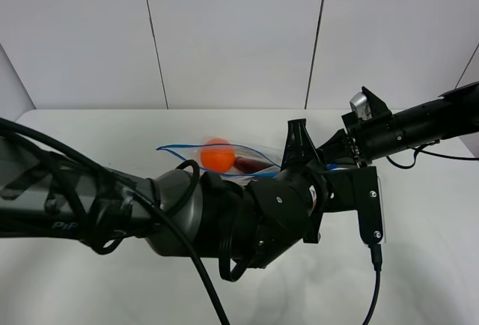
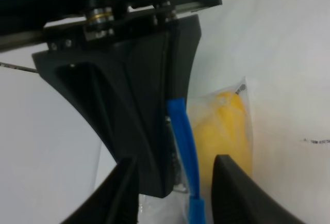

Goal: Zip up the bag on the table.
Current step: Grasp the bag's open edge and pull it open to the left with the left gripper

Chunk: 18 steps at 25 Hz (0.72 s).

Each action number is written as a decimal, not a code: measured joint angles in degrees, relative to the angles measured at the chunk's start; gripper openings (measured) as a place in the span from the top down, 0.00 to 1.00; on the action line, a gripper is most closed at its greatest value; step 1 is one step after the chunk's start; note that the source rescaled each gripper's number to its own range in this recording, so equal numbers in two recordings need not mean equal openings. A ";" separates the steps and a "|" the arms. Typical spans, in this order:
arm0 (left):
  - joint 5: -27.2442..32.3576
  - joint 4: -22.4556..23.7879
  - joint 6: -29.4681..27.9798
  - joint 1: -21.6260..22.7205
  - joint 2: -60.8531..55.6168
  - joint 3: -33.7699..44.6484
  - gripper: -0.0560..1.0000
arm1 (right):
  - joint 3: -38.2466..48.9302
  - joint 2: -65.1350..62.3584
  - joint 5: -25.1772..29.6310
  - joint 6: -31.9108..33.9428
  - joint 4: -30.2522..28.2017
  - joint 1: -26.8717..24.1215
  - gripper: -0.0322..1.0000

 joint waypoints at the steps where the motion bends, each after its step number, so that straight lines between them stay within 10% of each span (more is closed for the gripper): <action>1: 0.00 0.00 0.00 0.00 0.00 0.00 0.63 | 0.00 0.00 0.00 0.00 0.00 0.00 0.97; 18: 1.13 -1.00 0.21 0.18 0.37 0.38 0.70 | 0.00 0.00 0.00 0.19 -0.13 0.00 0.97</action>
